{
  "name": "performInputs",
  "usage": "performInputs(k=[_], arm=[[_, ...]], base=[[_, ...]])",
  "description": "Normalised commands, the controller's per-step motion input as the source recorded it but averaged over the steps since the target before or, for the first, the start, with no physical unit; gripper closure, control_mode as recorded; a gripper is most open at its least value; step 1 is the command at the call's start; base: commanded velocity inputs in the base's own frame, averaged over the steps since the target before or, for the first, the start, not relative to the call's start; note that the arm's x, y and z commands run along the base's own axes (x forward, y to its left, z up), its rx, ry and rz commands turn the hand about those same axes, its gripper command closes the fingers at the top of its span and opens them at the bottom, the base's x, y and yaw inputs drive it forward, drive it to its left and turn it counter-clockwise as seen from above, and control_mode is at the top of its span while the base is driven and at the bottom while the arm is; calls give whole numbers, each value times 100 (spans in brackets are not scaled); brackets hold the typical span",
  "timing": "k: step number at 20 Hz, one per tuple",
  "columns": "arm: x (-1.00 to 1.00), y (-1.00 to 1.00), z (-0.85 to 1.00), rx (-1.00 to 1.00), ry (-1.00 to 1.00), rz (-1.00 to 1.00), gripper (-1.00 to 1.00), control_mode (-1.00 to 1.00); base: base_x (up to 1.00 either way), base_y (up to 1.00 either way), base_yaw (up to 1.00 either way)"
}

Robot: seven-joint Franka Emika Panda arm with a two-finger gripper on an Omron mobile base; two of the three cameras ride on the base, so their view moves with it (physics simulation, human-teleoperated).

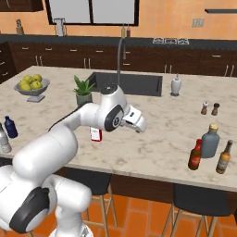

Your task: Move the plastic bottles in the middle to the plastics group, and the glass bottles in the middle to the glass group.

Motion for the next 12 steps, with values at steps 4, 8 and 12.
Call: performInputs(k=[4,8,12], arm=[[24,61,0,5,0,26,-100,-100],[12,66,0,4,0,20,-100,-100],[4,90,0,0,0,10,-100,-100]], base=[[0,0,0],[0,0,0],[0,0,0]])
